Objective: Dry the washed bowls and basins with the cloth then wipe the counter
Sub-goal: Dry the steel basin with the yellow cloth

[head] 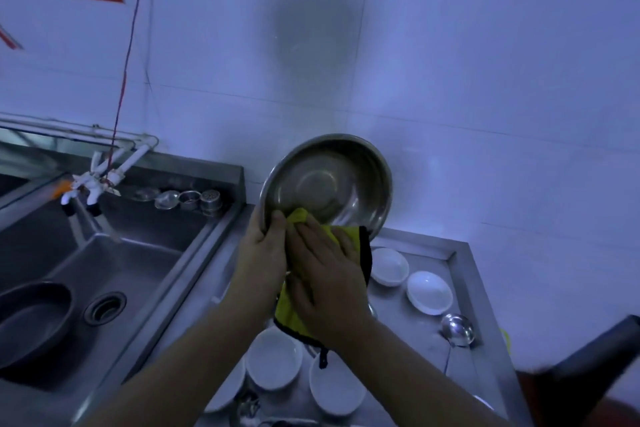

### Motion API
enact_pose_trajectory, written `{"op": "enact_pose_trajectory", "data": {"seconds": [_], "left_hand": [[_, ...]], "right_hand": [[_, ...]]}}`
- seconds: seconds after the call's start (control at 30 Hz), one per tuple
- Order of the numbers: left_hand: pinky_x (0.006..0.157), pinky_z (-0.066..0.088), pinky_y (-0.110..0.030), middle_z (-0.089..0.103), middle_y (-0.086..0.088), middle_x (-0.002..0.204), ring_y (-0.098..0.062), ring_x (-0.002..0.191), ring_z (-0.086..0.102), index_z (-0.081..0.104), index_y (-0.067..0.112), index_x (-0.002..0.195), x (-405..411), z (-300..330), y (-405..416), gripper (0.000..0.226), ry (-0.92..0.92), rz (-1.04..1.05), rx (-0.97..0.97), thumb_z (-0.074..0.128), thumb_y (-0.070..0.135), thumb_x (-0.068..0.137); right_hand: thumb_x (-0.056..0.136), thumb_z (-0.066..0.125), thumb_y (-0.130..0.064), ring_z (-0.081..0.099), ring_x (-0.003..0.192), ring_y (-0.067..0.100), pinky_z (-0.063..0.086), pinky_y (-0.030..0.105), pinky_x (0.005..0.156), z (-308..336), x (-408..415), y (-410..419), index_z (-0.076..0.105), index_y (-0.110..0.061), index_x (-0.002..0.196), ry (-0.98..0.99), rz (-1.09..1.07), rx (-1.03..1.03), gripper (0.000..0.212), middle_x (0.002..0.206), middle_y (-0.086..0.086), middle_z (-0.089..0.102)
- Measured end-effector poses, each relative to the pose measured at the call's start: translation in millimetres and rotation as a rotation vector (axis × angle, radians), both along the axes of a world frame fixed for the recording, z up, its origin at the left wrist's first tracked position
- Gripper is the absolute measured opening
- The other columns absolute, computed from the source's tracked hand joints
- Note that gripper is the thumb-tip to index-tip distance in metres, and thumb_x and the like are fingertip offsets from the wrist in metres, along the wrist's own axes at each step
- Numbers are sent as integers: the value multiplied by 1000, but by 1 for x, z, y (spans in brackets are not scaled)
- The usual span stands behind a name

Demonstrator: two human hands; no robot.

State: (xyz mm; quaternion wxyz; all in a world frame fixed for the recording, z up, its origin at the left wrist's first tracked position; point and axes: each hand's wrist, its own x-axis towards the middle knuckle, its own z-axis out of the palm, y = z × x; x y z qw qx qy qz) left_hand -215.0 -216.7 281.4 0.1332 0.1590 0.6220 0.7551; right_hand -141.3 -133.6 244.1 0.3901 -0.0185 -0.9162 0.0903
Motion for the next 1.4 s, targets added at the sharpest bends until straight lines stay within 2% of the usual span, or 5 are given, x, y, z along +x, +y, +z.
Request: {"op": "enact_pose_trajectory", "data": {"seconds": [0.4, 0.7, 0.97, 1.13, 1.4], "left_hand": [[76, 55, -53, 71, 0, 86, -27, 86, 68, 64, 46, 87, -29, 55, -7, 43, 290, -241, -259, 49, 11, 67], [52, 56, -37, 66, -11, 80, -20, 61, 66, 62, 20, 104, -15, 42, 29, 32, 62, -280, -178, 50, -2, 83], [45, 54, -30, 70, -8, 62, -26, 56, 69, 64, 15, 83, -51, 74, 11, 18, 336, -509, -529, 59, -1, 79], [68, 54, -40, 67, -20, 84, -23, 73, 62, 65, 8, 91, -27, 64, 28, 20, 309, -190, -248, 64, 10, 71], [44, 51, -28, 64, -2, 52, -20, 50, 64, 65, 14, 75, -10, 38, 31, 15, 132, -219, -107, 60, -1, 73]], "right_hand": [[95, 48, -35, 45, 132, 31, 31, 50, 110, 38, 17, 101, 58, -14, 131, -52, -144, 829, 43, 137, 5, 55], [83, 66, -18, 53, 126, 24, 44, 44, 97, 11, -4, 44, 65, -10, 121, 165, -173, 264, 38, 129, 6, 62], [93, 60, -10, 62, 113, 25, 50, 41, 89, 26, 28, 104, 71, -13, 113, 54, -5, 805, 22, 118, 6, 68], [89, 62, -6, 67, 103, 25, 50, 40, 81, 39, 21, 84, 74, -9, 102, 257, -145, 614, 18, 106, 7, 72], [90, 63, -10, 66, 107, 24, 53, 39, 77, 32, 28, 70, 72, -8, 108, 207, -97, 604, 20, 112, 9, 70]]}}
